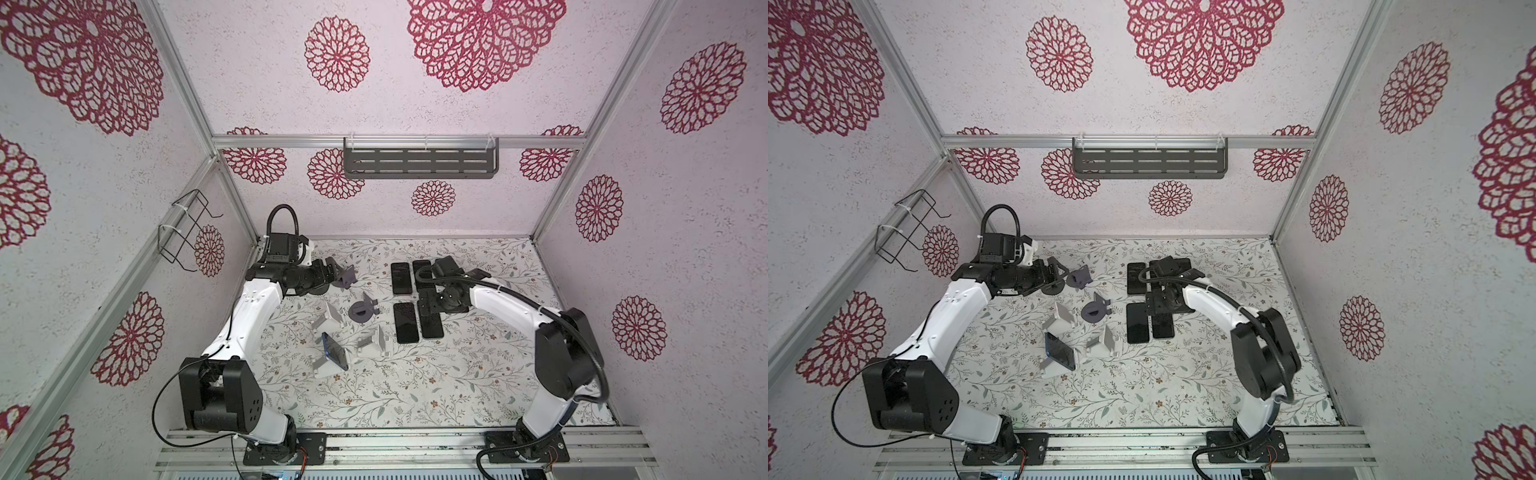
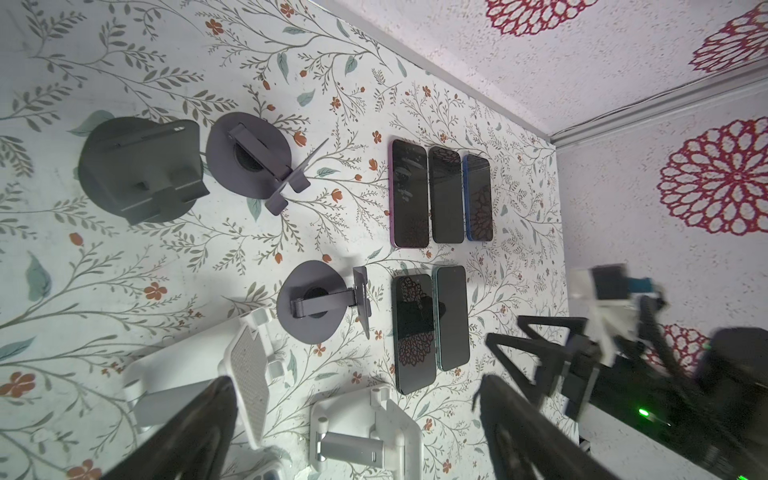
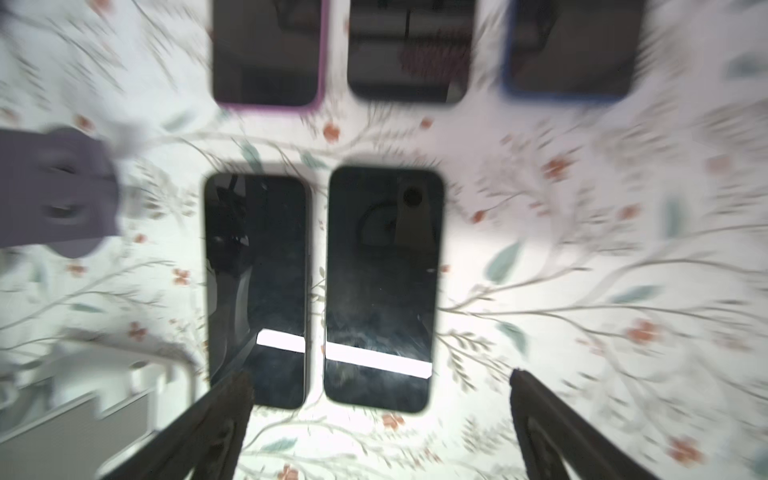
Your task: Remove the phone from the phone stand
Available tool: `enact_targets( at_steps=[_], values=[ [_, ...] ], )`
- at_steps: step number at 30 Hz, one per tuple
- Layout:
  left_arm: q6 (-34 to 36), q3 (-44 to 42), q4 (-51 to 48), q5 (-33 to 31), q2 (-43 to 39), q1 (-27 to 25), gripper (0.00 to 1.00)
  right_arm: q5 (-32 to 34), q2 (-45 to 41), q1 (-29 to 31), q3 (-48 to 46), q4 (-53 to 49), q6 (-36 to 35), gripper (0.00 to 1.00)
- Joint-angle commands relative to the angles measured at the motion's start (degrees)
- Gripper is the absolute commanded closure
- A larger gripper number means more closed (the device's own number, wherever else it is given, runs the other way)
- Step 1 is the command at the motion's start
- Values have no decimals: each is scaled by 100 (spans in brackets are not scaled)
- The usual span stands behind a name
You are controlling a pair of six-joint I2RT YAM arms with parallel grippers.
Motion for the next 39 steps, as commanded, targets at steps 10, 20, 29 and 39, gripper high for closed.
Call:
enact_targets(
  at_steps=[10, 20, 29, 39],
  values=[
    [-16, 29, -216, -931, -237, 48, 8, 1161, -2076, 115, -666, -965, 3, 1],
    [-318, -208, -1772, -2069, -1442, -408, 13, 887, -2796, 16, -1685, -828, -879, 1],
    [-858, -636, -3316, -2105, -2555, -761, 15, 1045, -2416, -10, -2296, 130, -639, 1],
    [-1449, -1446, -3174, -1764, -2849, -1172, 23, 1163, -1883, -19, -2477, 394, -634, 1]
  ],
)
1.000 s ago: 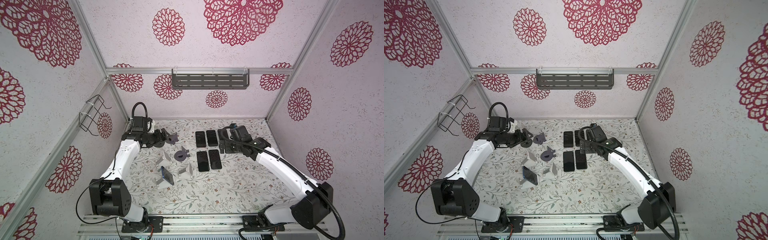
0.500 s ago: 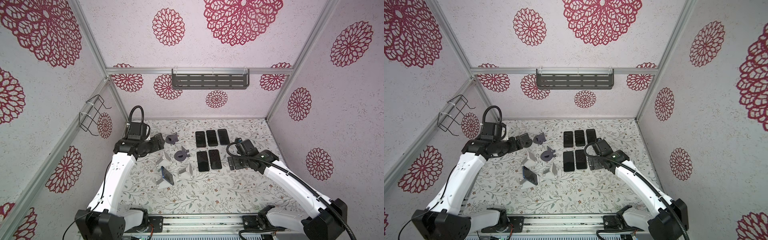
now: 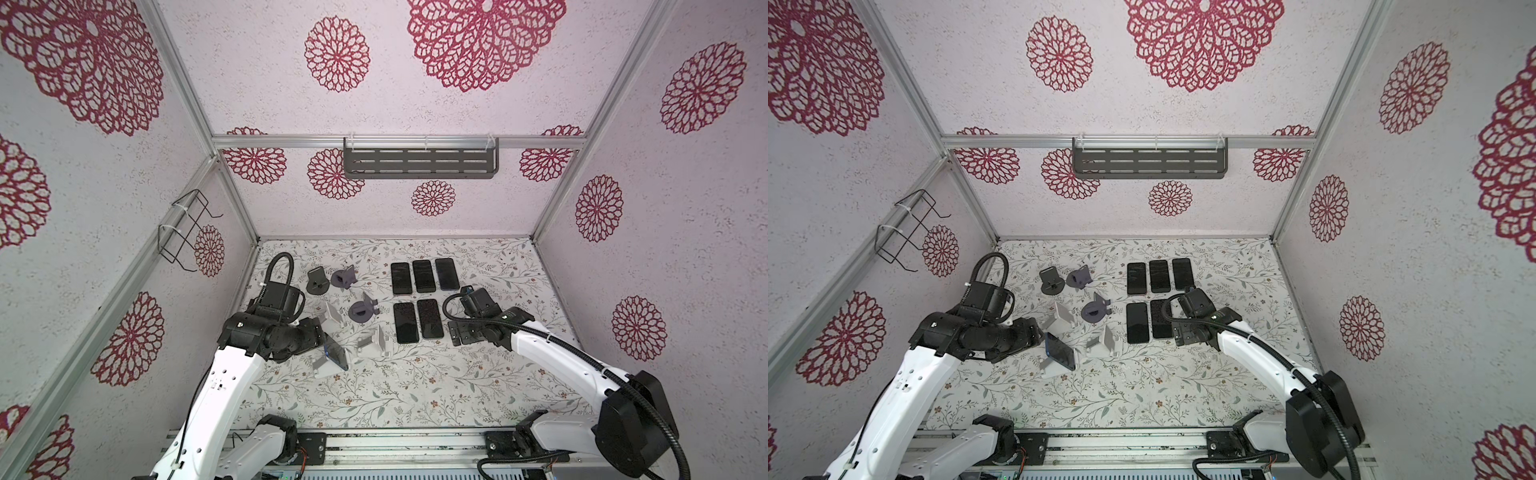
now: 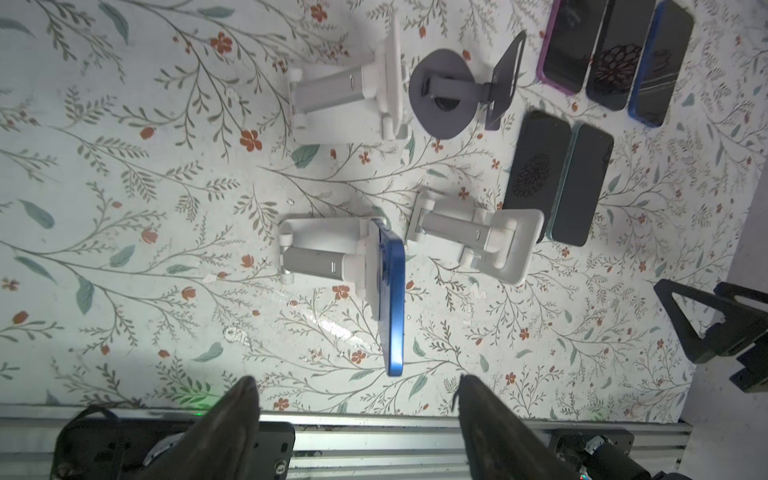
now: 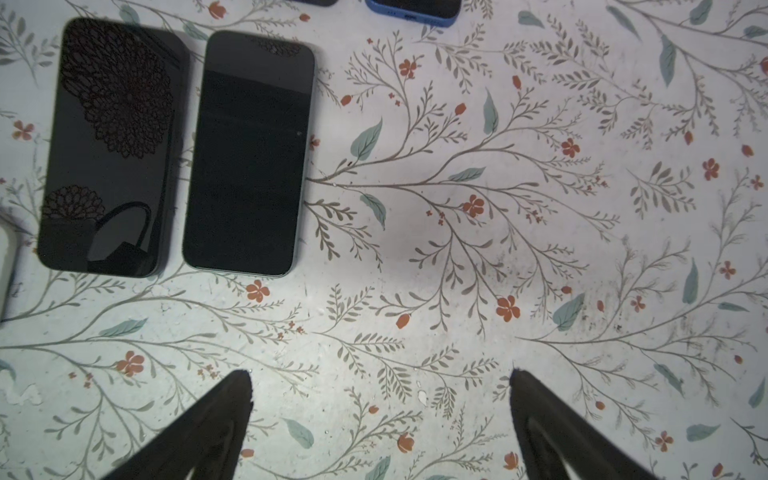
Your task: Remove the phone from the phone stand
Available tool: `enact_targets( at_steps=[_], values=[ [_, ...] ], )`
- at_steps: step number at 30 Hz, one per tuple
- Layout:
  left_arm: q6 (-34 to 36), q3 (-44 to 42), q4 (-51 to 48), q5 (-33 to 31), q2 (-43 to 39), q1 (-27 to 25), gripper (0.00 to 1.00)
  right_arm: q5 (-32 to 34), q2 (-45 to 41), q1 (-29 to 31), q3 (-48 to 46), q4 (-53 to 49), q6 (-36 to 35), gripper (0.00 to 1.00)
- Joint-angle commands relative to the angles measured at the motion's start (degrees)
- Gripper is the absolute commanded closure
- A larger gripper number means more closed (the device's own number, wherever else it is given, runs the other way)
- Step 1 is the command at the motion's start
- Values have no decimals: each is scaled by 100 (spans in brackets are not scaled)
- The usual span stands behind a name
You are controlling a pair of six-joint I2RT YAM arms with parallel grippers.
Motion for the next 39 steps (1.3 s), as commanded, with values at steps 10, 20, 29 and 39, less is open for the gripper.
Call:
enact_targets(
  at_steps=[10, 20, 29, 39],
  values=[
    [-419, -472, 825, 201, 280, -162, 33, 183, 173, -23, -47, 225, 134, 1],
    [-415, -615, 1298, 331, 753, -198, 51, 141, 399, -24, -48, 260, -41, 1],
    [-438, -614, 1438, 314, 880, -226, 75, 178, 370, -24, -165, 304, -81, 1],
    [-411, -563, 1356, 277, 810, -226, 92, 193, 239, -23, -284, 331, -76, 1]
  ],
)
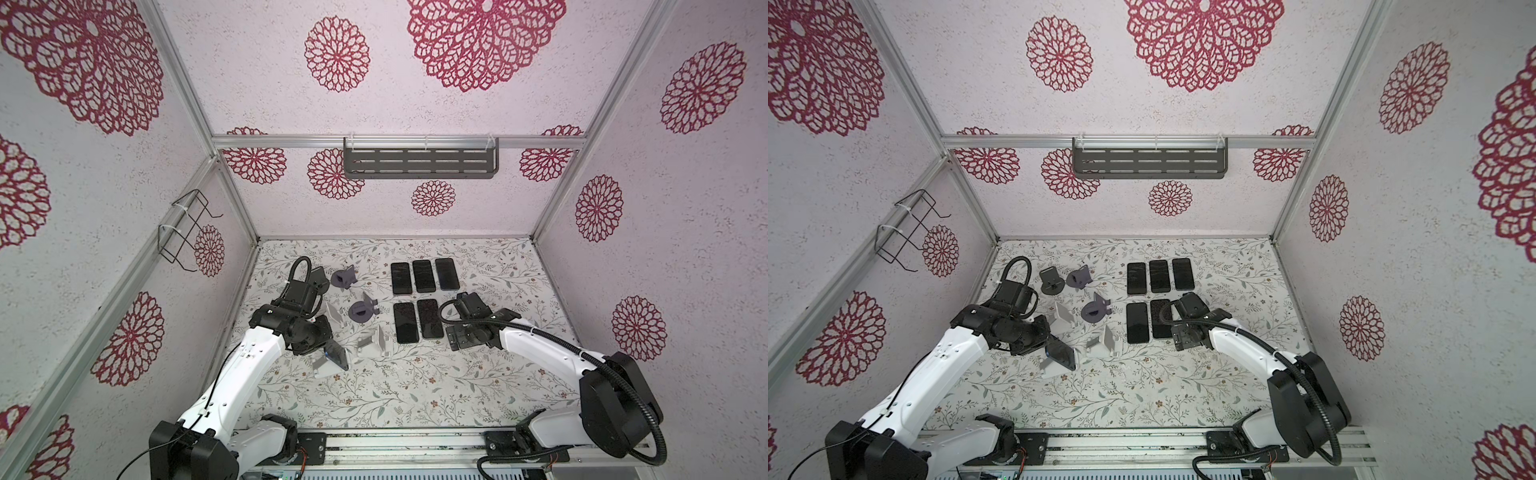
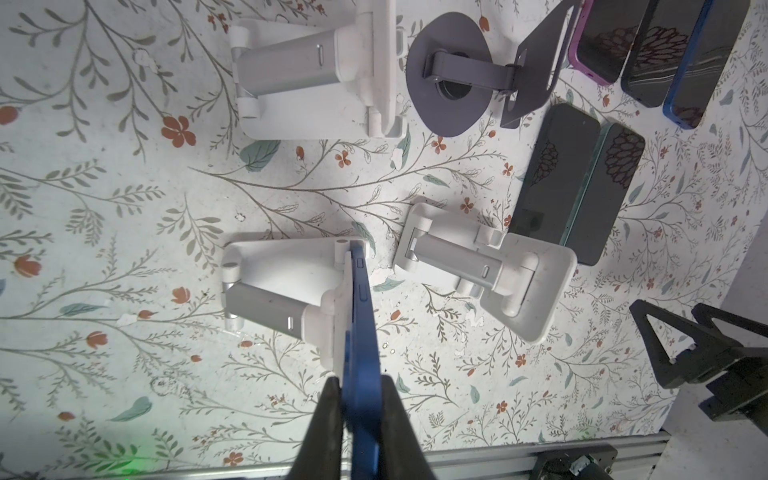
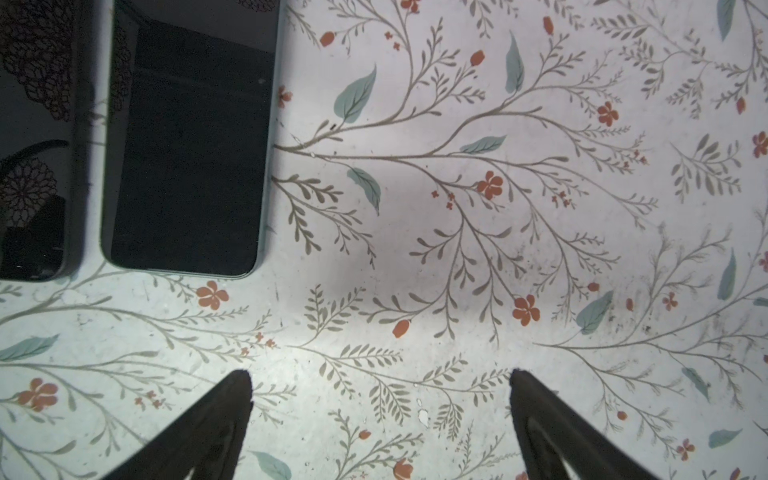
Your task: Remove the phone from the phone stand
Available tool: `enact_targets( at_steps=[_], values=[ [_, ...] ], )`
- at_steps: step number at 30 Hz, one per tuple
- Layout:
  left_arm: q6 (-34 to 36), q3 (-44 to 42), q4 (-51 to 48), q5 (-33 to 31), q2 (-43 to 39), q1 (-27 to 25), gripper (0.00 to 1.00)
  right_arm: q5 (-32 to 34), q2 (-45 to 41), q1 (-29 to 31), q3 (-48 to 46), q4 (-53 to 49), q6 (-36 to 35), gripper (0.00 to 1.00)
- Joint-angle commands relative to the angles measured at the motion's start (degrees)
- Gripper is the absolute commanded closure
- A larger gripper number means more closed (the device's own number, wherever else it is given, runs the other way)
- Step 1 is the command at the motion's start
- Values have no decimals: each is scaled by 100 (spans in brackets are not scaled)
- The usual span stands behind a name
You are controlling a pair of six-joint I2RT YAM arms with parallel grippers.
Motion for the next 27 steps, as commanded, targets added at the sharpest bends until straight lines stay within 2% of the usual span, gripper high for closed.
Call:
enact_targets(
  at_steps=[1, 10, 16, 22, 27],
  values=[
    [-25, 77, 4, -50, -51, -31, 92, 97, -183, -22, 5, 11, -30, 1],
    [218, 418, -248, -62, -61, -31, 100, -33, -419, -16, -32, 117, 79, 2],
    [485, 923, -457, -106, 5, -31, 100, -372, -800, -22, -66, 280, 31, 2],
    [964, 2052, -834, -197, 424, -11, 100, -1033, -1403, -21, 124, 89, -145, 2],
    [1306, 2960, -844, -177, 812, 105, 100, -1324, -1972, -20, 272, -102, -358, 8]
  ],
)
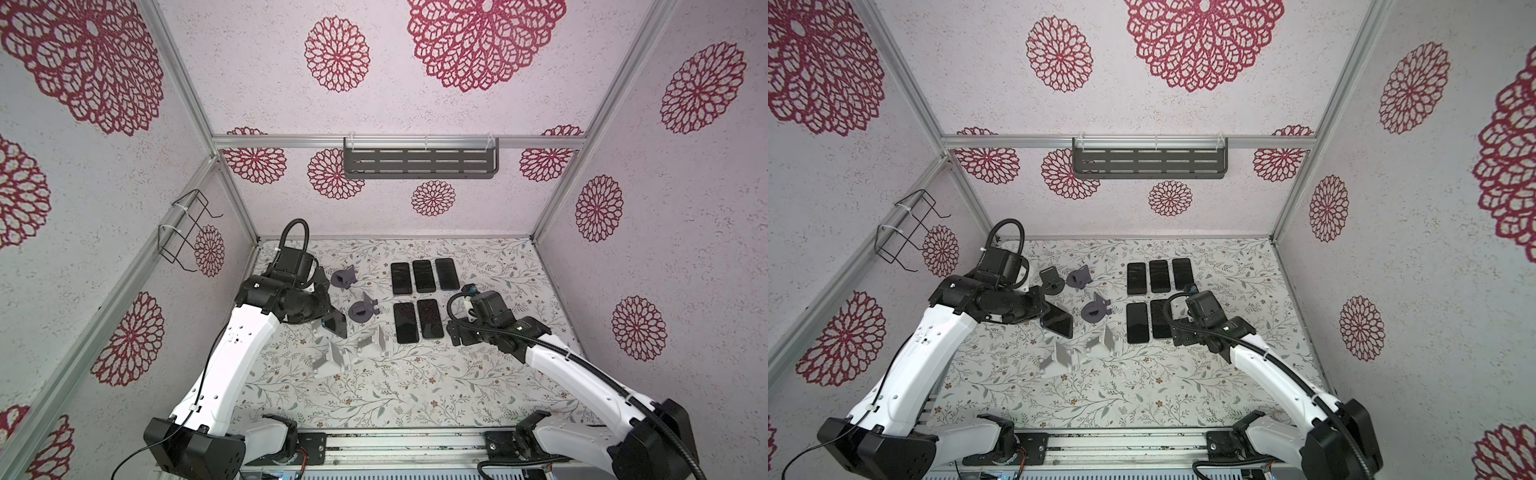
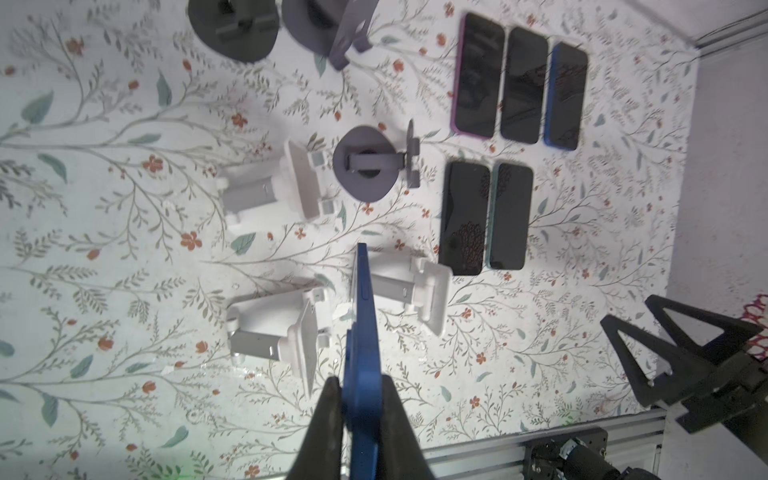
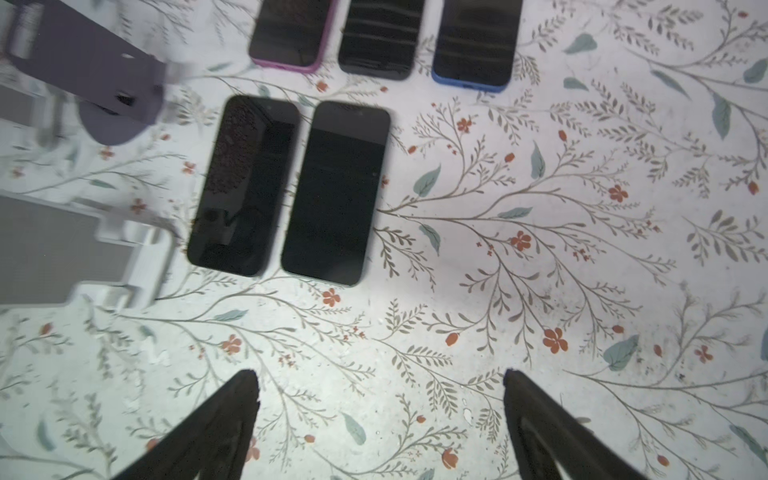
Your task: Remove the phone from the phone stand
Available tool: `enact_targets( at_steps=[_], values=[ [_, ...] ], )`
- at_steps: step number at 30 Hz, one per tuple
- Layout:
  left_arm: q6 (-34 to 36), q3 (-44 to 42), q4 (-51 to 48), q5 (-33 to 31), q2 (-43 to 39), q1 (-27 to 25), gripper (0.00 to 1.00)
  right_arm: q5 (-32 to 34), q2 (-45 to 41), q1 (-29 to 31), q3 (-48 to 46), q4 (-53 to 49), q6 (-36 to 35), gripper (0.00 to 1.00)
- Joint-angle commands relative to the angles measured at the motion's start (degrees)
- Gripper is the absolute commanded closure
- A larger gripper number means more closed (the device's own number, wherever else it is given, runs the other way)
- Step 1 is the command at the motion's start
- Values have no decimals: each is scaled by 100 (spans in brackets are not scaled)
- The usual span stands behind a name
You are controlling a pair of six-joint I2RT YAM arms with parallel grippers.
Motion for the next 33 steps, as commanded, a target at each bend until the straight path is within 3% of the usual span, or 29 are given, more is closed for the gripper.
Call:
enact_targets(
  at_steps=[1, 5, 10, 21, 26, 33],
  values=[
    [375, 509, 112, 77, 220, 97, 100, -307, -355, -22, 307, -266, -235, 8],
    [455, 981, 569, 459, 627, 215, 100, -304, -379, -22, 678, -694, -486, 10],
    [349, 1071, 1220, 1713, 1075, 372, 100, -602, -255, -19, 1092, -1115, -1462, 13],
    [-103, -139, 3198, 4356, 1520, 448, 100, -2088, 456, 26, 1951, -1092, -3015, 14],
    [-342, -733, 3949, 5158, 1603, 439, 100, -2740, 995, 227, 2531, -1609, -4052, 8],
    [-71, -773, 3752, 5572, 1956, 251, 100, -3046, 1777, 374, 3315, -2139, -5297, 2]
  ],
)
